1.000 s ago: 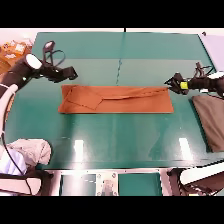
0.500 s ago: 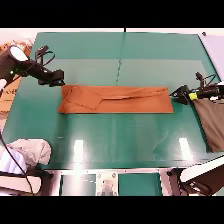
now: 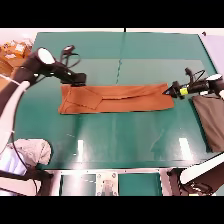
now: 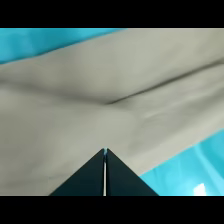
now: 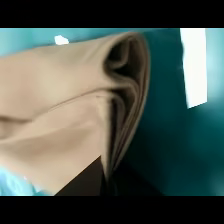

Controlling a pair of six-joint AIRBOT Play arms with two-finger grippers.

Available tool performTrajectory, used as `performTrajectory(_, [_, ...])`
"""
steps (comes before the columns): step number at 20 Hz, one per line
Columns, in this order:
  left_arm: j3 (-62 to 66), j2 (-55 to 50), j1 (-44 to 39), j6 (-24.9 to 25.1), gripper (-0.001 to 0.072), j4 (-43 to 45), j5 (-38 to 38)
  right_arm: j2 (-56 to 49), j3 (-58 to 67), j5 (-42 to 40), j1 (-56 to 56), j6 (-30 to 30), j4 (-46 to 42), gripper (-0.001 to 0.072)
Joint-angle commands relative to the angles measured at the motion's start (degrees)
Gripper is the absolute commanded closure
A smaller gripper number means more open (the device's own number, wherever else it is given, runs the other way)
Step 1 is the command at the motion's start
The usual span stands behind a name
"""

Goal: Fold the shirts.

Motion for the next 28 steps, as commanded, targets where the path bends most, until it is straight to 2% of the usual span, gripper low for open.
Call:
performTrajectory(1, [0.09,-3.87,-8.0,1.49,0.0682,-4.0,5.44,8.79,1.84,6.8,0.24,2.73,1.09,0.0696])
performTrajectory(5, [0.55,-11.08,-18.29,6.34,0.0682,-16.83,15.41,23.45,3.3,10.25,1.14,5.97,1.79,0.0695])
performTrajectory(7, [4.94,-16.24,-22.49,7.15,0.0682,-20.7,17.7,28.46,4.15,11.67,1.95,6.93,2.47,0.0695])
performTrajectory(11, [18.29,-27.17,-26.93,4.9,0.0682,-24.37,17.75,32.48,4.5,12.72,2.27,8.41,3.15,0.0695])
performTrajectory(15, [21.73,-30.99,-26.84,4.61,0.0682,-28.26,15.45,32.2,3.06,13.44,2.29,8.39,3.15,0.0694])
performTrajectory(17, [23.5,-30.86,-25.07,6.8,0.0682,-28.17,8.96,32.2,2.84,12.92,2.27,8.37,3.13,0.0694])
performTrajectory(19, [28.65,-30.8,-21.31,7.1,0.0683,-24.96,-1.92,32.2,2.84,11.69,2.4,8.39,3.19,0.0694])
performTrajectory(21, [34.32,-29.35,-16.68,2.08,0.0684,-16.81,-11.1,32.15,2.84,10.69,3.87,8.39,3.41,0.0695])
performTrajectory(24, [34.25,-21.81,-9.44,-0.39,0.0683,-4.72,-16.33,31.47,2.84,7.67,9.31,8.39,5.84,0.0694])
performTrajectory(28, [34.23,-13.18,0.72,-1.57,0.0682,0.7,-23.37,27.17,2.84,-1.18,23.1,8.41,8.66,0.0694])
